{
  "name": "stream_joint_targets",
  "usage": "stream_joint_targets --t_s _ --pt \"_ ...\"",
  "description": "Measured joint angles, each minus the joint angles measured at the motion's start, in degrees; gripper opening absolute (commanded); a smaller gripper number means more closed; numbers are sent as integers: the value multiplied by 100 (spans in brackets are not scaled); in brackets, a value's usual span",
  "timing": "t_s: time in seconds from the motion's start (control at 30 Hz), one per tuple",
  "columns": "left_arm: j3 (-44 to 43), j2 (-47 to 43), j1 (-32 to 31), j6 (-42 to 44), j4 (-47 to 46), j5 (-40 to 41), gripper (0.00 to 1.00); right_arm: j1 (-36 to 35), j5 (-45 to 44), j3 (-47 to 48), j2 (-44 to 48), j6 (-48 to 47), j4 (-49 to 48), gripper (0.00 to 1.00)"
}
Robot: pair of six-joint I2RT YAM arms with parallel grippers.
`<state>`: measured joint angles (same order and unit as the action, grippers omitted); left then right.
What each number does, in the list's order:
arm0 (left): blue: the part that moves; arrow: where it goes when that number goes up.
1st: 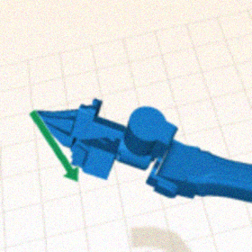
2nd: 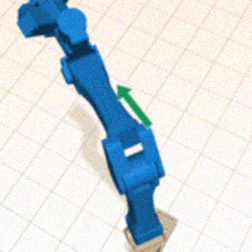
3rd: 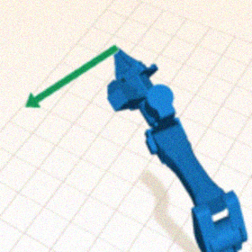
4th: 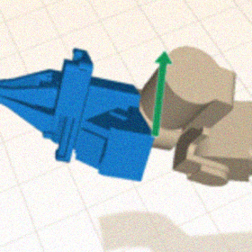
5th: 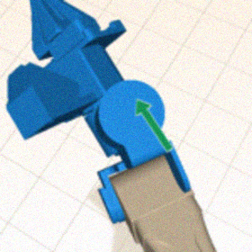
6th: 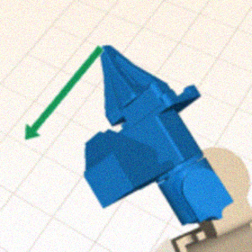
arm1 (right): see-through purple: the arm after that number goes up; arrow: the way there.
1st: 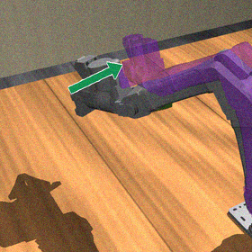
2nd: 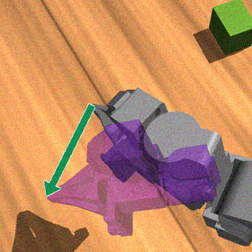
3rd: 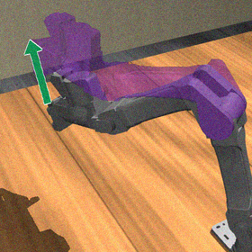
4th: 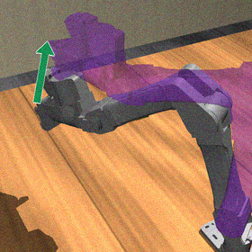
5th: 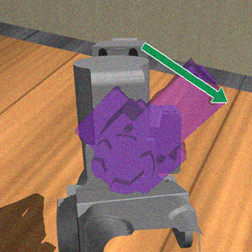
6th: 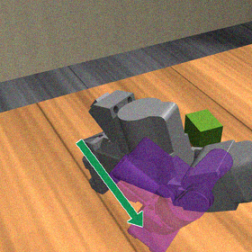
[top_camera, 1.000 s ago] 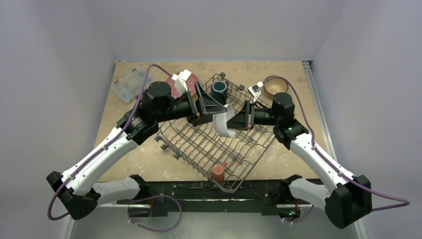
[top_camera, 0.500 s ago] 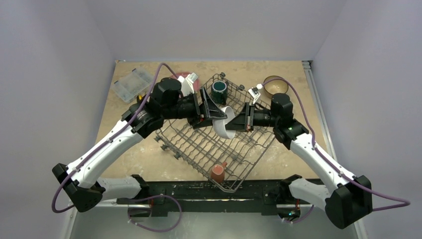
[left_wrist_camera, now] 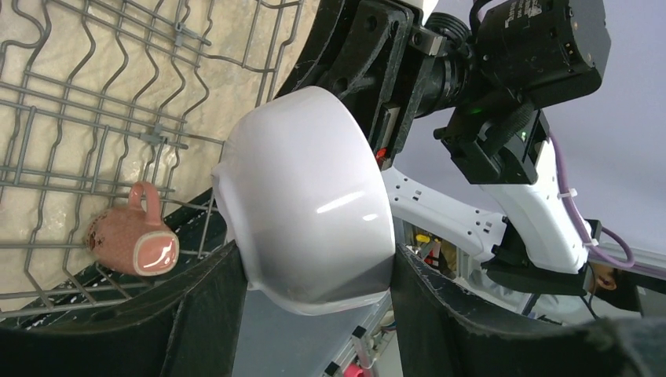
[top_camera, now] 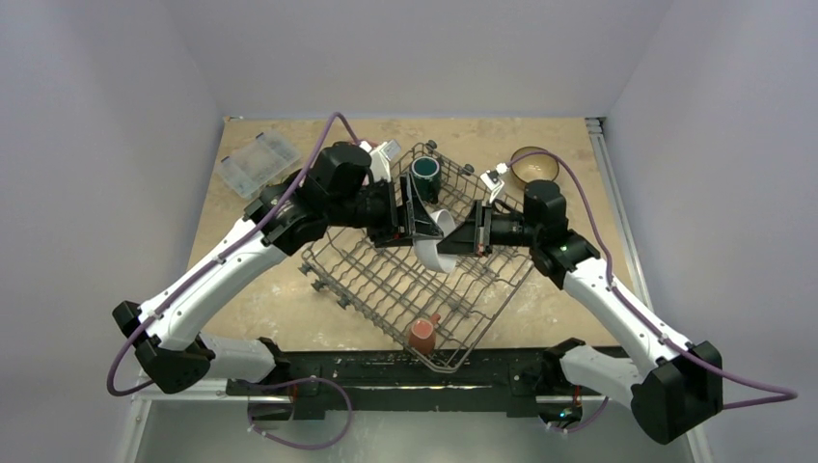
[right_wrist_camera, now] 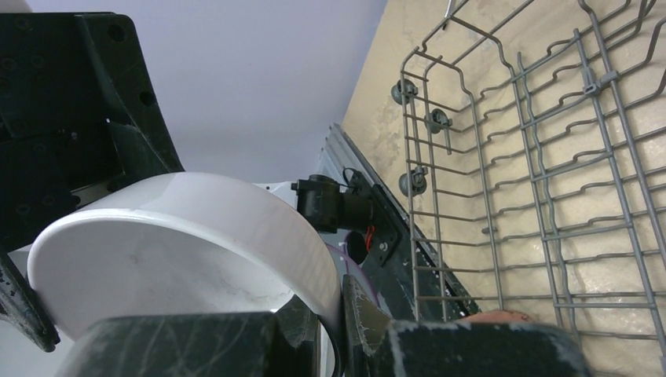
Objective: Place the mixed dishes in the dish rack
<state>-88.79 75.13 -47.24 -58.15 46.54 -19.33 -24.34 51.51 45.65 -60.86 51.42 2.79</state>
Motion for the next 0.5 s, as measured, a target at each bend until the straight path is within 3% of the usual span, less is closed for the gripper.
stream_joint_targets --t_s 0.07,0.27,0.5 --pt "-22 -2 -24 46 31 33 0 -9 -39 81 0 -136 153 0" --pt "-24 -4 -74 98 66 157 0 -15 -122 195 -28 -380 472 20" --pt "57 -42 -105 184 157 483 0 -61 -442 302 -258 -828 1097 73"
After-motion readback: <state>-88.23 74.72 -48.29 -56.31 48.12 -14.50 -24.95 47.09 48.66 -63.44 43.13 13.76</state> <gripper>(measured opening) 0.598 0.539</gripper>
